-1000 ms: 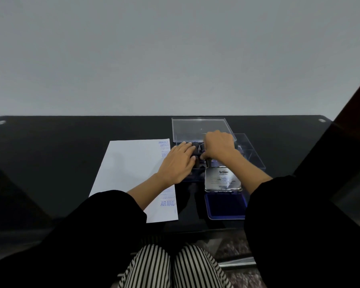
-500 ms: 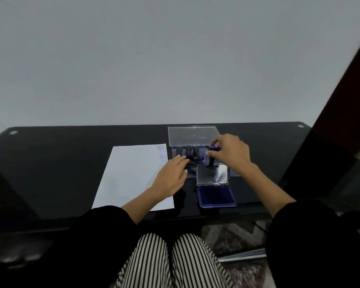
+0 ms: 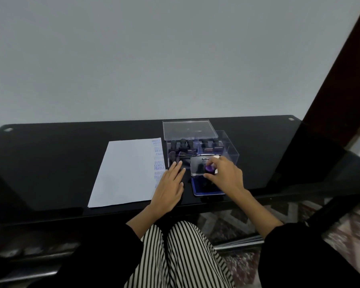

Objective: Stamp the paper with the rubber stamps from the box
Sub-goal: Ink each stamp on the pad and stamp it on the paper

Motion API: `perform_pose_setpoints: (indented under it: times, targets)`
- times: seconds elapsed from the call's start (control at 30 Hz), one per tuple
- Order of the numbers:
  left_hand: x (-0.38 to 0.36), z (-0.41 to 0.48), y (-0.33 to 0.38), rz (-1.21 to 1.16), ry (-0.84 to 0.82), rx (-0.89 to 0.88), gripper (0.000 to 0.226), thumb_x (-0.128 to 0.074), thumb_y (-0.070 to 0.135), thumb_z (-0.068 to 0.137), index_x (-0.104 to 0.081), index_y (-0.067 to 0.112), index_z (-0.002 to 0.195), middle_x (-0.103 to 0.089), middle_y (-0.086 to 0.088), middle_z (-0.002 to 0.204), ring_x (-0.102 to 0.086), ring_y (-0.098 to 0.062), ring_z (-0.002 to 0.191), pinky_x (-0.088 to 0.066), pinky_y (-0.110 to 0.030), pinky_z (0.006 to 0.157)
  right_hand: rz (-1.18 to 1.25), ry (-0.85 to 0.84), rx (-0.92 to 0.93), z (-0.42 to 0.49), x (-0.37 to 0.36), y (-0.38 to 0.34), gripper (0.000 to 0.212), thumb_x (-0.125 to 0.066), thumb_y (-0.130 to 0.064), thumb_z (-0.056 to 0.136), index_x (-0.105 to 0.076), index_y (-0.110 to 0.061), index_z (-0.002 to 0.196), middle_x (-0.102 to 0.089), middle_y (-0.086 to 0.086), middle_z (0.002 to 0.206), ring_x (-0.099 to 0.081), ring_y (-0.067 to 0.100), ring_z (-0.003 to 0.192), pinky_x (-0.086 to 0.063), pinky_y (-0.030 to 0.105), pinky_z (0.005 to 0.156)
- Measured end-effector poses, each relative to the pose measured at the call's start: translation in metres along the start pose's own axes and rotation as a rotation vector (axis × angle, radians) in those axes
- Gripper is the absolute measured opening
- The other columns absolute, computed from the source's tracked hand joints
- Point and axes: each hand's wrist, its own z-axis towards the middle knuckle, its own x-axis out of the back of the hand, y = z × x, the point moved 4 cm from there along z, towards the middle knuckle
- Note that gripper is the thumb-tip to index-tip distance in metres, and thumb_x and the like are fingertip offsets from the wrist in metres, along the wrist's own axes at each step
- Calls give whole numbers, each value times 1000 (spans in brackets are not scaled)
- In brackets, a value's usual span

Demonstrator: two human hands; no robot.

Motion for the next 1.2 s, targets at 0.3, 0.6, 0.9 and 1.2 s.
perform_pose_setpoints:
  times: [0.3, 0.6, 0.9, 1.2]
  targets:
    - [-20, -6, -2, 115, -138, 38, 51, -23, 32, 102, -14, 15, 149, -9, 1, 159, -2, -12, 147, -4, -29, 121, -55, 14, 87, -5, -21, -3, 19, -52, -24, 90, -50, -13, 106, -47, 7, 109, -54, 23, 91, -39, 28, 64]
    - [-23, -6, -2, 168, -148, 45, 50, -20, 33, 102, -13, 16, 149, -9, 2, 159, -3, -12, 147, -2, -29, 120, -77, 239, 109, -4, -38, -5, 17, -47, -21, 96, -56, -7, 96, -62, 8, 90, -60, 25, 79, -34, 26, 54]
    - [-23, -7, -2, 154, -131, 41, 50, -21, 32, 102, -15, 16, 149, -11, 2, 158, -4, -11, 147, -2, -28, 120, -120, 458, 118, -18, -44, -1, 21, -77, -8, 72, -56, -10, 65, -52, -1, 55, -49, 12, 47, -32, 18, 35]
    - [-24, -7, -3, 148, -119, 39, 51, -22, 33, 101, -14, 16, 149, -11, 2, 158, -4, -12, 147, -1, -28, 120, -176, 389, 78, -6, -42, -2, 31, -78, -11, 68, -49, -13, 57, -50, -1, 46, -43, 14, 34, -12, 16, 34]
